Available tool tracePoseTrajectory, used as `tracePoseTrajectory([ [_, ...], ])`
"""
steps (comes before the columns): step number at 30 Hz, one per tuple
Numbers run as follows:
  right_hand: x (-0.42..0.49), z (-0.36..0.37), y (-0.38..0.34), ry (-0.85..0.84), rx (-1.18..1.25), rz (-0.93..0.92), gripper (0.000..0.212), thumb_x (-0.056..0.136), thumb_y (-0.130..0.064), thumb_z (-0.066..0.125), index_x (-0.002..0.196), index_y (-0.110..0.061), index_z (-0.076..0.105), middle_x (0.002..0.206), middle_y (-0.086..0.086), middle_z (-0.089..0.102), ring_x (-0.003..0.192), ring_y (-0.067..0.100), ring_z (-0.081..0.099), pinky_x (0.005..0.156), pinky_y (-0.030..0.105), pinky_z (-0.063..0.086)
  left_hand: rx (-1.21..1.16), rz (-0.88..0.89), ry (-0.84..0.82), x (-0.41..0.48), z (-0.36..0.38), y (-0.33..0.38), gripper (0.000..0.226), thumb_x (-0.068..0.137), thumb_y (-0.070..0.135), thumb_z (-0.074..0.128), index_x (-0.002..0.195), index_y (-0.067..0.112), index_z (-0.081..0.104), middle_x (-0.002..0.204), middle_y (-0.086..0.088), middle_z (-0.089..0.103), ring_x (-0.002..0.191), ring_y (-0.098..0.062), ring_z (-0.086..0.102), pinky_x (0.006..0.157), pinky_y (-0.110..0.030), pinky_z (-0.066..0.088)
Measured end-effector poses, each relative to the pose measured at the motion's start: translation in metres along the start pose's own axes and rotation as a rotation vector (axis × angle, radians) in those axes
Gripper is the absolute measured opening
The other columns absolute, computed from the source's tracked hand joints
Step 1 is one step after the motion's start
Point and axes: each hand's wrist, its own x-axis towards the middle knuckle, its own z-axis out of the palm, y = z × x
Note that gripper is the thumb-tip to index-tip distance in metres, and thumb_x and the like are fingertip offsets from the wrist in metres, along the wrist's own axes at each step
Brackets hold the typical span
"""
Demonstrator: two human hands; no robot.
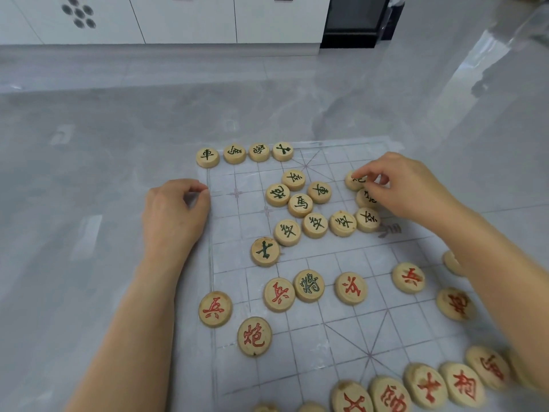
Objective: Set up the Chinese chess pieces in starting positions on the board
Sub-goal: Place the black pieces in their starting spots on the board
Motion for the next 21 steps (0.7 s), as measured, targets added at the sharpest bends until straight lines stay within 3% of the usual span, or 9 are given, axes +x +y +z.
tracePoseTrajectory([
  [4, -0.02, 0.002, -0.009, -0.031, 0.037, -0.052, 0.022, 0.084, -0.018, 0.062, 0.103, -0.025, 0.069, 0.086, -0.008, 0.053, 0.08, 0.015, 0.053, 0.078, 0.032, 0.041, -0.01, 0.016, 0.004, 0.0, 0.0, 0.001, 0.016, 0.083, 0.027, 0.057, 0.092, 0.023, 0.069, 0.1, 0.006, 0.068, 0.099, -0.022, 0.058, 0.077, -0.034, 0.047],
  [9, -0.035, 0.002, -0.022, -0.063, 0.053, -0.119, 0.02, 0.082, -0.026, 0.066, 0.102, -0.026, 0.069, 0.084, -0.01, 0.052, 0.084, 0.016, 0.054, 0.083, 0.038, 0.044, -0.015, 0.01, 0.005, 0.0, -0.001, 0.0, 0.016, 0.082, 0.028, 0.056, 0.09, 0.025, 0.069, 0.097, 0.007, 0.068, 0.095, -0.021, 0.058, 0.078, -0.038, 0.049],
  [14, -0.037, -0.015, -0.008, 0.027, 0.017, 0.03, 0.016, 0.081, -0.031, 0.064, 0.096, -0.028, 0.068, 0.079, -0.013, 0.052, 0.074, 0.015, 0.052, 0.07, 0.031, 0.039, -0.014, 0.001, 0.008, 0.0, 0.0, 0.001, 0.015, 0.083, 0.027, 0.057, 0.091, 0.023, 0.07, 0.1, 0.006, 0.068, 0.096, -0.02, 0.058, 0.078, -0.035, 0.048],
  [18, -0.051, -0.019, -0.007, -0.065, 0.084, 0.049, 0.014, 0.076, -0.037, 0.069, 0.09, -0.034, 0.067, 0.079, -0.013, 0.055, 0.072, 0.006, 0.052, 0.064, 0.024, 0.036, -0.04, -0.006, -0.008, 0.001, 0.001, -0.002, 0.016, 0.082, 0.03, 0.056, 0.09, 0.026, 0.069, 0.098, 0.007, 0.068, 0.098, -0.025, 0.057, 0.08, -0.041, 0.05],
  [21, -0.072, -0.004, -0.03, -0.222, 0.184, -0.115, 0.048, 0.062, -0.064, 0.065, 0.101, -0.035, 0.066, 0.087, -0.019, 0.054, 0.081, -0.003, 0.05, 0.075, 0.022, 0.039, -0.039, 0.001, -0.008, 0.001, 0.0, -0.001, 0.016, 0.081, 0.03, 0.056, 0.09, 0.026, 0.069, 0.098, 0.006, 0.068, 0.097, -0.024, 0.058, 0.079, -0.042, 0.051],
])
